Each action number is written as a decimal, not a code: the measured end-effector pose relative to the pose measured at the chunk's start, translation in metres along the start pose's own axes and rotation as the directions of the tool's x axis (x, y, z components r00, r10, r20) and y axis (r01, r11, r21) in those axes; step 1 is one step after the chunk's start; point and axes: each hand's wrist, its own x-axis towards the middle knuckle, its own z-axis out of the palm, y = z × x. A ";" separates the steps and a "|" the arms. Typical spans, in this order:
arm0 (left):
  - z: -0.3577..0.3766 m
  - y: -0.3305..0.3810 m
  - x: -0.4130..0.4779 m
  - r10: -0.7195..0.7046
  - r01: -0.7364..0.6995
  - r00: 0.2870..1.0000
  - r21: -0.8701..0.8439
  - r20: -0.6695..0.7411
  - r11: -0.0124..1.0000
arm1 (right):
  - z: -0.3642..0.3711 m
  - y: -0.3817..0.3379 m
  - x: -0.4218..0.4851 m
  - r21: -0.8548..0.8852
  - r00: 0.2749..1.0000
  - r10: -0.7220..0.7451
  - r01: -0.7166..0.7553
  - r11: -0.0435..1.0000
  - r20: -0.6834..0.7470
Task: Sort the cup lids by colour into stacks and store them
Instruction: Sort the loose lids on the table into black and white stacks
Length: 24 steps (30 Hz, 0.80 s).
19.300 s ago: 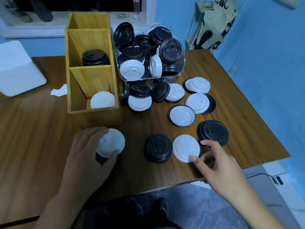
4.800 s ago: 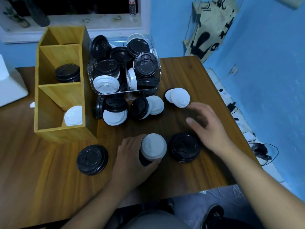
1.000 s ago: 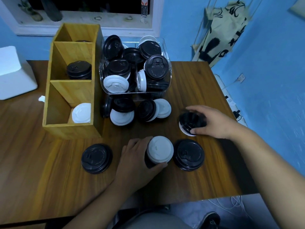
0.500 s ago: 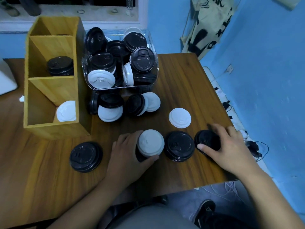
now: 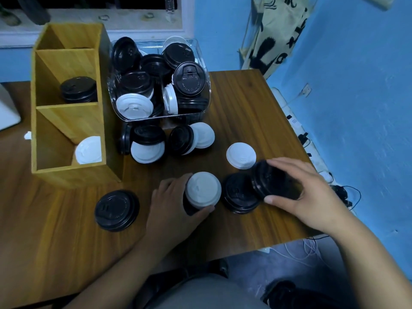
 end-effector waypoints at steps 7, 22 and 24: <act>0.001 -0.001 -0.001 0.016 -0.016 1.000 -0.009 -0.003 1.000 | 0.030 -0.027 0.017 -0.132 0.964 -0.030 0.067 0.989 0.264; 0.000 0.001 -0.001 -0.002 0.001 1.000 -0.048 -0.015 0.999 | 0.074 -0.025 0.006 -0.173 0.987 -0.072 0.096 0.980 0.145; 0.000 0.000 -0.001 0.003 -0.004 1.000 -0.052 -0.018 0.999 | 0.076 -0.024 0.006 -0.220 0.988 -0.059 0.090 0.971 0.145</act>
